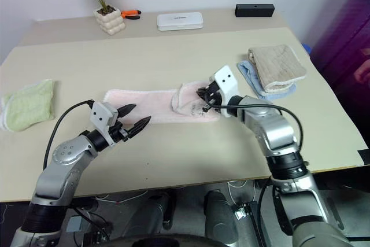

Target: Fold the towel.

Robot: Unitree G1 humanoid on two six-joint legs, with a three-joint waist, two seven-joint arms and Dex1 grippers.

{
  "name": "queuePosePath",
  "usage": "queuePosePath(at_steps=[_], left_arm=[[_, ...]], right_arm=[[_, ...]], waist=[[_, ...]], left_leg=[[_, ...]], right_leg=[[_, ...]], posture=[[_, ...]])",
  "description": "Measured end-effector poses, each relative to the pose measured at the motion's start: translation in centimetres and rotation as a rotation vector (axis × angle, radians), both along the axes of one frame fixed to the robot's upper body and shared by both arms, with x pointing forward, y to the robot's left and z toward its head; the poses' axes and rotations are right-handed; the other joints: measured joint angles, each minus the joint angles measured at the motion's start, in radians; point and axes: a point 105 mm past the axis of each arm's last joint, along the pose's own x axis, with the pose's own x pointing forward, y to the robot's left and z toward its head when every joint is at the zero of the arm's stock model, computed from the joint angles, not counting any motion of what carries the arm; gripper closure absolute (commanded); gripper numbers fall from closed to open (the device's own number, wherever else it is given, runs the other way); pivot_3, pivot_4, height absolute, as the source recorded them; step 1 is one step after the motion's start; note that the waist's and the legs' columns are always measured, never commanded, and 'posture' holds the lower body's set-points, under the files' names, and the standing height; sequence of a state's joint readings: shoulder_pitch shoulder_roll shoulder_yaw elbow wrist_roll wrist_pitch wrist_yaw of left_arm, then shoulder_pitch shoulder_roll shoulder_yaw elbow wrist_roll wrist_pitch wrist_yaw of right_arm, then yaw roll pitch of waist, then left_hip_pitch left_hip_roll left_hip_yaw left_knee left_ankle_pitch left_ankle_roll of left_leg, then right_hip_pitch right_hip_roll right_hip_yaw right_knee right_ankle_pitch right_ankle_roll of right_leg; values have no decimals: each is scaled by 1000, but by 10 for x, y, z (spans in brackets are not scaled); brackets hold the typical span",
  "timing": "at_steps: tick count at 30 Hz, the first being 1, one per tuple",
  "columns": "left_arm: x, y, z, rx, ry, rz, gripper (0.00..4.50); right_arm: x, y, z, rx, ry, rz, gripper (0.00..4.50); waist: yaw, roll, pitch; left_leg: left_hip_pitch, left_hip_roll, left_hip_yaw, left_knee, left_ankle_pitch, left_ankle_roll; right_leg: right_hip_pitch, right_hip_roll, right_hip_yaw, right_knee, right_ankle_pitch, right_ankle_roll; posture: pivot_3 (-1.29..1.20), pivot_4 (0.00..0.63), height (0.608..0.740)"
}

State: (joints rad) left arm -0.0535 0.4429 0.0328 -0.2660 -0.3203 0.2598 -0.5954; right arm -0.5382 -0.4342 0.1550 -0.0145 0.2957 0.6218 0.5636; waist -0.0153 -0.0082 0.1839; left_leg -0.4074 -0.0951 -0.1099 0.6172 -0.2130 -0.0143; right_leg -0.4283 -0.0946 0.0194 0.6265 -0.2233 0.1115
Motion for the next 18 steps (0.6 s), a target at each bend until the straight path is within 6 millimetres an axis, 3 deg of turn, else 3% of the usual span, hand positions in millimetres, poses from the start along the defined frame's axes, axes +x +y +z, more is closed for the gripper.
queuePosePath(at_steps=[4,11,12,13,16,18], left_arm=[[2,6,2,-30,0,44,1096],[-9,28,1,-100,31,190,1096],[-14,33,1,-140,46,230,1096],[-20,39,1,-177,65,264,838],[-37,54,-11,-281,175,367,0],[-42,61,-16,-379,239,420,0]], right_arm=[[3,14,-33,-36,62,21,4447],[-1,24,-36,-95,8,83,4447],[0,23,-33,-76,4,77,3941],[1,20,-27,-54,-4,75,3651],[1,14,9,-62,-137,133,2189],[-5,19,35,-91,-254,216,1118]], waist=[[1,0,0],[-1,0,0],[-2,0,0],[-3,0,0],[1,0,0],[4,-1,0]], left_leg=[[0,0,0,0,0,0],[0,0,0,-1,0,0],[0,0,0,-1,0,0],[0,0,0,-1,0,0],[0,0,0,0,0,0],[0,0,-2,0,0,0]], right_leg=[[0,0,0,0,0,0],[0,0,0,0,0,0],[0,0,1,0,0,0],[0,0,1,0,0,0],[0,0,1,0,0,0],[1,0,-1,0,0,0]], posture=[[0,150,733],[0,150,733],[0,150,733],[0,150,733],[0,150,733],[0,150,733]])
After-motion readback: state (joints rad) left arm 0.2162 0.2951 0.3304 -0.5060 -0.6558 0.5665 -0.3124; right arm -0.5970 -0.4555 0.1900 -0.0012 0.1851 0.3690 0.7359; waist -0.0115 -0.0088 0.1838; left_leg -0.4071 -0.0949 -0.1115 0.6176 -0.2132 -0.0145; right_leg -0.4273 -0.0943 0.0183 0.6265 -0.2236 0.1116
